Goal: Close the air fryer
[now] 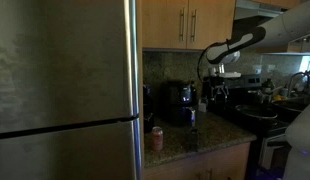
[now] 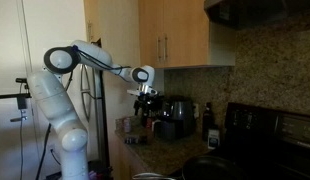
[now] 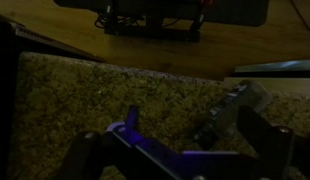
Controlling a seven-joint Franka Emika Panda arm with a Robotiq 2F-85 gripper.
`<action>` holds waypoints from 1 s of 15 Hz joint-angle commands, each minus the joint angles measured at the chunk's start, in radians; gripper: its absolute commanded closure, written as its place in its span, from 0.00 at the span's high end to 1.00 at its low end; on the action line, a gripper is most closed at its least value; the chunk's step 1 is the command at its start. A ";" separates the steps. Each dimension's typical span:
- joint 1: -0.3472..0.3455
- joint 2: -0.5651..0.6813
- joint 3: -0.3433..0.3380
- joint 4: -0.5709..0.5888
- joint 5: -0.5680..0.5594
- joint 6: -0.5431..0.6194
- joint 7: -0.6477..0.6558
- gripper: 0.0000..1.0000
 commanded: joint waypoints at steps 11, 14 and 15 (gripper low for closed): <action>0.033 0.163 0.031 -0.065 0.199 0.275 0.019 1.00; 0.032 0.180 0.040 -0.062 0.212 0.325 0.022 1.00; 0.035 0.191 0.044 -0.063 0.217 0.345 0.024 1.00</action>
